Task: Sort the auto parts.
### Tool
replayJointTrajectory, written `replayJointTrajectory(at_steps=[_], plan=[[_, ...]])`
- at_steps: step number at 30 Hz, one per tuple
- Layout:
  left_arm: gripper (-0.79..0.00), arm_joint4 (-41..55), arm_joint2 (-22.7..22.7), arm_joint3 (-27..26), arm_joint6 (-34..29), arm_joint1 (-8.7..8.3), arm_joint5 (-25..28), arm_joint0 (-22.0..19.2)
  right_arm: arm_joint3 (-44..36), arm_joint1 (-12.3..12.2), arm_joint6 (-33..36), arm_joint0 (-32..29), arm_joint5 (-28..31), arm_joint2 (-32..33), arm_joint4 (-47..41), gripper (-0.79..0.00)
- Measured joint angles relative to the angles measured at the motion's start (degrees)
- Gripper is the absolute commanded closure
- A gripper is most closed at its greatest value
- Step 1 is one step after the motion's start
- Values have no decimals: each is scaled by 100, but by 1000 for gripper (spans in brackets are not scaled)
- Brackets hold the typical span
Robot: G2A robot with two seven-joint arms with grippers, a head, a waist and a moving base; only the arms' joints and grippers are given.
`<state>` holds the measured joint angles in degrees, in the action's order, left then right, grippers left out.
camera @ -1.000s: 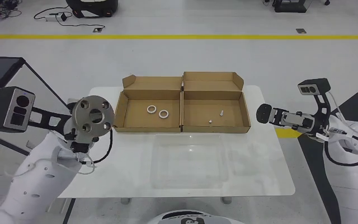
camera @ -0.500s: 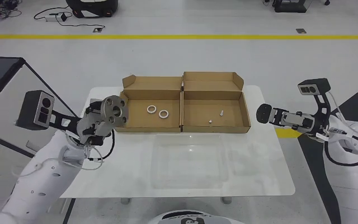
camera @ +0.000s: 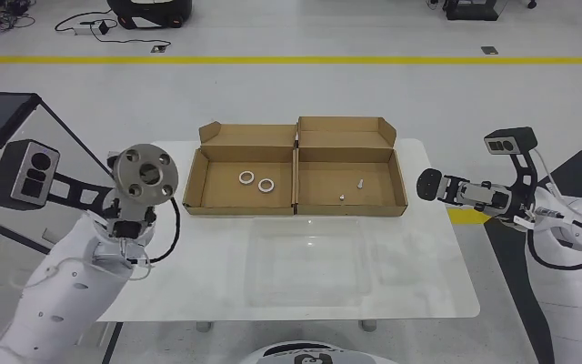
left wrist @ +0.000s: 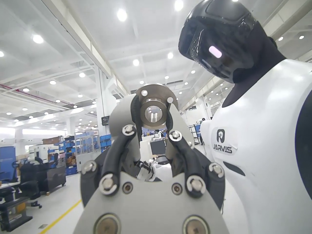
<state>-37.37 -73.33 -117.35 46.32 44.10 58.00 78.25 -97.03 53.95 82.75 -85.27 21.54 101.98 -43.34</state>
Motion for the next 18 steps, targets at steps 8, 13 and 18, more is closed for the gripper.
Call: replayJointTrajectory(at_steps=[8, 13, 18], plan=[[0, -456, -81, 130, -1, 73, 0, 63, 0, 0, 0, 0, 0, 0, 0, -785], [0, -1029, 36, 407, -2, 2, 0, 112, 0, 0, 0, 0, 0, 0, 0, -785], [0, -1392, 238, 603, -2, -126, 0, 63, 0, 0, 0, 0, 0, 0, 0, -785]])
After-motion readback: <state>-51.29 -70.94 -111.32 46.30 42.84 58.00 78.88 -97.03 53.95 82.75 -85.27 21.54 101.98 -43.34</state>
